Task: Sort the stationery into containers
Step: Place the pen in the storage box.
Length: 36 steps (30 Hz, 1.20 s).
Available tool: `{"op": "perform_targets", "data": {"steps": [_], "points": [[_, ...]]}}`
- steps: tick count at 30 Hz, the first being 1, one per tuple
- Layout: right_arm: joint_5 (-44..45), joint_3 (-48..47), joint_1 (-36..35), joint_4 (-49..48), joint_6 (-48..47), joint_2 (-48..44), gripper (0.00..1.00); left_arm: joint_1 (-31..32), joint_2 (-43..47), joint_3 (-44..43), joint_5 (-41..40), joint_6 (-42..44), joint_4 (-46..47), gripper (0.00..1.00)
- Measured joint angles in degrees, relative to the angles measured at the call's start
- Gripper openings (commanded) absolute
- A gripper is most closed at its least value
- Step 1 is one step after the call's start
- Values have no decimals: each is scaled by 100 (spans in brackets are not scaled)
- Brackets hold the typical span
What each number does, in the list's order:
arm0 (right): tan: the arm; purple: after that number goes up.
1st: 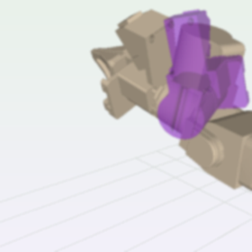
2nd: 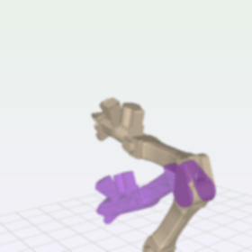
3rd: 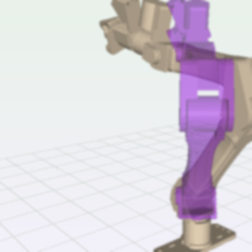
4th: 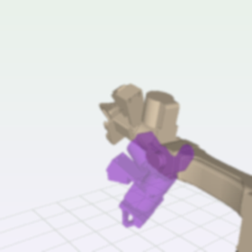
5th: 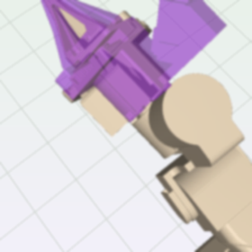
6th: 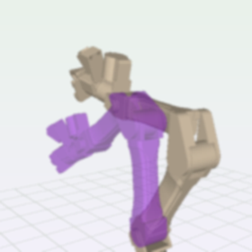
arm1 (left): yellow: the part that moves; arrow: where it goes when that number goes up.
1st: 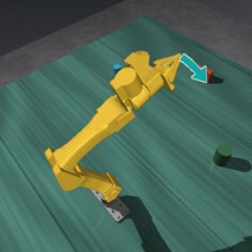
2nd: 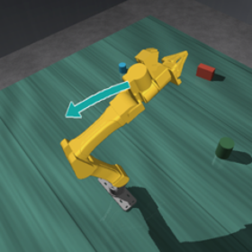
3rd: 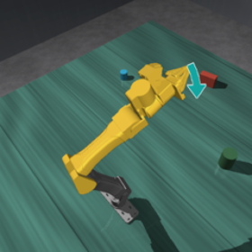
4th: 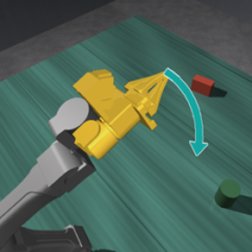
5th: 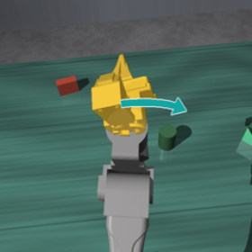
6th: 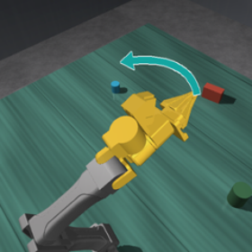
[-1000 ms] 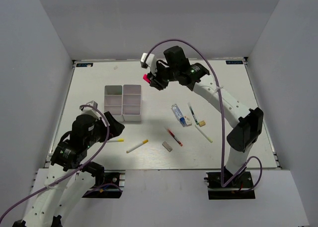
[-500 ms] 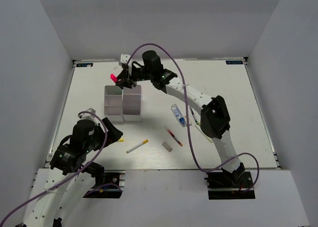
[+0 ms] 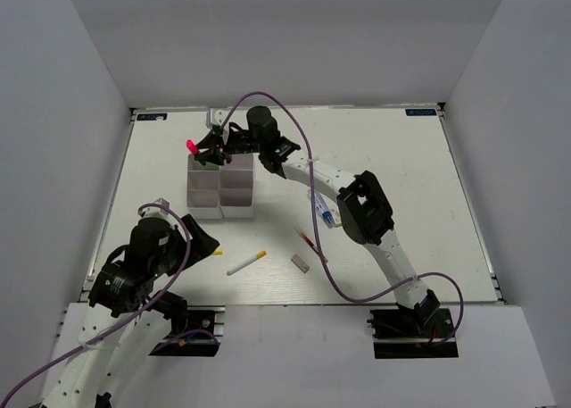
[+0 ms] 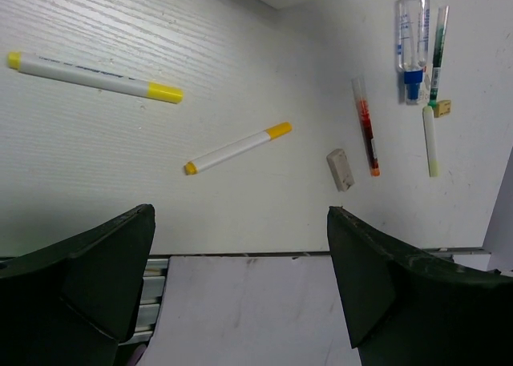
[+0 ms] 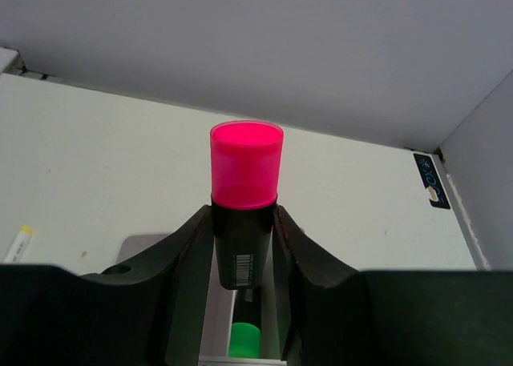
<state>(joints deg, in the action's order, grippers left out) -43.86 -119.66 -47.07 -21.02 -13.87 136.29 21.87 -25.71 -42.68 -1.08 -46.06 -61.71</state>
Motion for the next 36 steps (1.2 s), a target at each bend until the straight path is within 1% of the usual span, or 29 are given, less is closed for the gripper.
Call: {"op": "perform_targets", "data": {"steps": [8, 9, 10, 11, 13, 14, 17, 18, 20, 22, 23, 25, 26, 28, 30, 32, 33, 34, 35, 36], "points": [[448, -101, -22, -4, -142, 505, 0, 0, -70, -4, 0, -11, -90, 97], [533, -101, -22, -11, -168, 518, 1, 0, -83, -4, 0, -11, -92, 97], [608, -101, -22, -13, -184, 518, 5, 0, -94, -4, 0, -11, -92, 97], [669, -101, -22, -22, -203, 518, 15, 0, -98, -4, 0, -11, -92, 97], [767, -101, -20, -42, -229, 518, 27, 0, -103, -4, 2, -33, -94, 97], [791, -96, -20, -46, -243, 518, 40, 0, -103, -4, 2, -50, -96, 97], [787, 11, -17, -131, -271, 505, 56, 0, -125, -4, 0, -162, -116, 97], [769, 116, -17, -177, -278, 481, 58, 0, -164, -4, -9, -234, -133, 97], [741, 382, -20, -199, -293, 398, 58, 0, -339, -4, -33, -396, -168, 93], [704, 654, -20, -192, -278, 286, 57, 0, -647, -4, -48, -586, -177, 89], [686, 809, -20, -188, -256, 190, 57, 0, -844, -4, -52, -719, -177, 86], [660, 1093, -20, -208, -214, -48, 57, 0, -1156, -7, -72, -938, -175, 83], [658, 1266, -20, -205, -192, -240, 57, 2, -1266, -7, -90, -1040, -168, 78], [660, 1521, -17, -199, -157, -649, 57, 2, -1434, -7, -109, -1244, -164, 72], [662, 1576, -15, -201, -107, -1082, 57, 4, -1510, -20, -140, -1462, -153, 65], [662, 1602, -13, -214, -42, -1532, 62, 7, -1537, -24, -153, -1670, -129, 58], [682, 1655, -7, -249, -7, -1790, 68, 7, -1545, -24, -164, -1812, -120, 56], [708, 1742, 7, -256, 24, -2039, 84, 7, -1550, -20, -160, -1926, -116, 53], [756, 1845, 9, -258, 66, -2312, 90, 7, -1554, 13, -144, -2070, -83, 51], [866, 1985, 13, -284, 101, -2579, 90, 7, -1552, 92, -133, -2238, -33, 51]]}}
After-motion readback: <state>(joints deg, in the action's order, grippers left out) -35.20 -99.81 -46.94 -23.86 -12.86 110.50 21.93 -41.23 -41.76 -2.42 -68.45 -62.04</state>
